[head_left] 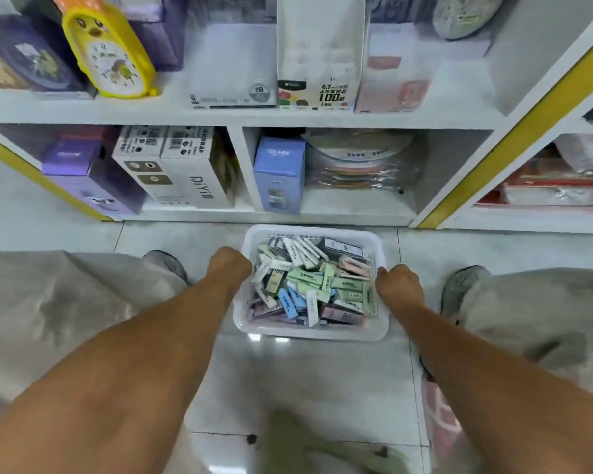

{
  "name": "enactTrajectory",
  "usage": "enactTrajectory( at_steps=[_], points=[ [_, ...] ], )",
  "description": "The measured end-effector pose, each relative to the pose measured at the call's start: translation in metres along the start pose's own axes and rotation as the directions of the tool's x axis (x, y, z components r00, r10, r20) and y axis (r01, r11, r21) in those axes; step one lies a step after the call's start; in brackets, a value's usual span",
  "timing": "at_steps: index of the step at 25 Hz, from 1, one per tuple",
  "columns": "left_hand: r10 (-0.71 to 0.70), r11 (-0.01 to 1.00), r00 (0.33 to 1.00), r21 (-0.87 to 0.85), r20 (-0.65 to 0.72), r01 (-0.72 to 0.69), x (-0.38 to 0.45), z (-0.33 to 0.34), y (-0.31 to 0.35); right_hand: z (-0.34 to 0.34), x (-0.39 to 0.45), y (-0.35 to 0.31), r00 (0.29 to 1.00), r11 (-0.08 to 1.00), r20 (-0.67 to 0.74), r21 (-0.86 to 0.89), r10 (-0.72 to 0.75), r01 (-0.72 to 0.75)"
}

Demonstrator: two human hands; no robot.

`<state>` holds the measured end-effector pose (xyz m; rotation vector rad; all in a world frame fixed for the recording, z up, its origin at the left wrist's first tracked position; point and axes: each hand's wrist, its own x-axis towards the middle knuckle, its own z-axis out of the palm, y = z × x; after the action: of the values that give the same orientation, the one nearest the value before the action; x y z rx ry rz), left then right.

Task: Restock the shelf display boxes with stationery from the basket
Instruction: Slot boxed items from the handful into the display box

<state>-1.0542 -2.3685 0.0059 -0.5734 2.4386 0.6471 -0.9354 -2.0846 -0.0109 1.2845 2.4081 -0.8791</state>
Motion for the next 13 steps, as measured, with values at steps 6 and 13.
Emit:
enactTrajectory(
  at_steps=[6,13],
  points=[
    [-0.038,0.999,0.994,-0.003,0.105,0.039,0.019,0.038,-0.025,0.034,0.028,0.010,0.997,0.991,0.074,-0.131,0.002,0.008],
    [0.674,0.638,0.732,0.419,0.103,-0.646,-0.016,0.079,0.025,0.049,0.015,-0.008,0.931,0.914,-0.033,-0.207,-0.364,0.350]
  ],
)
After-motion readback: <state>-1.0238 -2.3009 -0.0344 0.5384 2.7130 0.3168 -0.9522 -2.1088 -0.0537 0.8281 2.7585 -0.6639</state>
